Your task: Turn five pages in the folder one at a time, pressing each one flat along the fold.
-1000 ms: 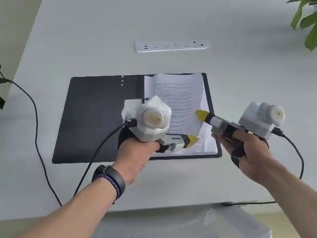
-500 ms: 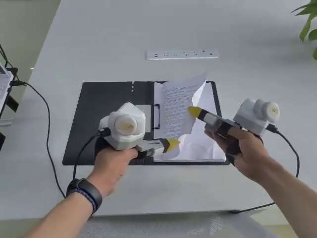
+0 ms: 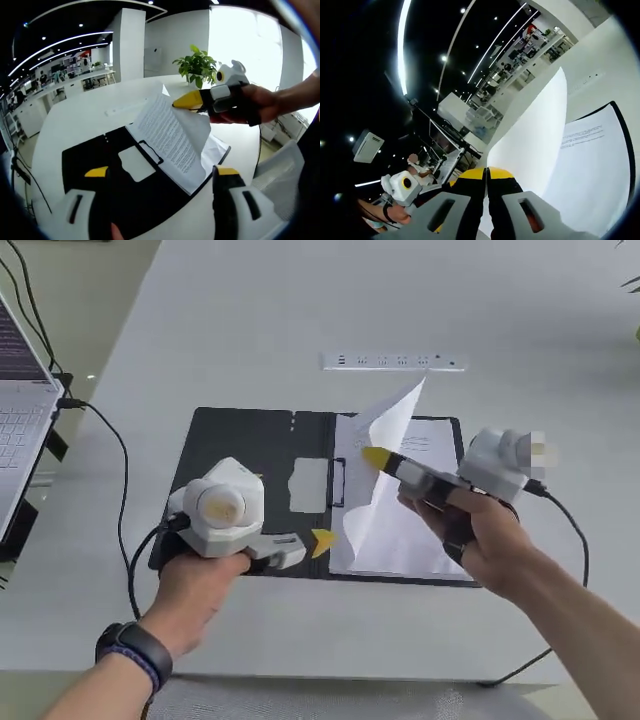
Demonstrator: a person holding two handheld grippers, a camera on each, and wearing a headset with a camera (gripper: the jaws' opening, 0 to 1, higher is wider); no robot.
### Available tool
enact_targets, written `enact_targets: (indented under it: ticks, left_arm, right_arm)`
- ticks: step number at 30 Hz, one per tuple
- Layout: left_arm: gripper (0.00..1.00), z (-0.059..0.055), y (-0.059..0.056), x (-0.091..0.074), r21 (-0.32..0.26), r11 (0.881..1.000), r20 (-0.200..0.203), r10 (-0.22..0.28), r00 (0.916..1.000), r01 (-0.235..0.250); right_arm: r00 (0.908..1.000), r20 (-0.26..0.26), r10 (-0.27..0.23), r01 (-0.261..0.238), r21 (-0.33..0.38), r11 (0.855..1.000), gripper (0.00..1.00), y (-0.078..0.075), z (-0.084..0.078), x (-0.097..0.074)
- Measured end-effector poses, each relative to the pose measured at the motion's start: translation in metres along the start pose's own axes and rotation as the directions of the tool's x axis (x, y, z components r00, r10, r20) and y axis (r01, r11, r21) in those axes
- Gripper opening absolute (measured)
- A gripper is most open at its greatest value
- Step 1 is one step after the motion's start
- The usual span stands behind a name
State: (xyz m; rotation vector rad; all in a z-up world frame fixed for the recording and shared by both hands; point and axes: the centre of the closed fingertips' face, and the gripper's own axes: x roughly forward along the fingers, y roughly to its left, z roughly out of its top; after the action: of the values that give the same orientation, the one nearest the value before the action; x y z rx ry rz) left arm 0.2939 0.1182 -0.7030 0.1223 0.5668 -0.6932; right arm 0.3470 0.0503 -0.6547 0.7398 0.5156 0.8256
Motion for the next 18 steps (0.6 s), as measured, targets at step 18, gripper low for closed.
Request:
enact_targets:
  ticks: [18]
  left_arm:
    - [0.84,-0.022,0.025,-0.041,-0.041,0.997,0.004,0.064,0.9979,-0.064]
  right_arm:
    - [0.9903,-0.109,0.086,-0.089,-0.022,0.996,0.00,0.037,-0.038,0.059]
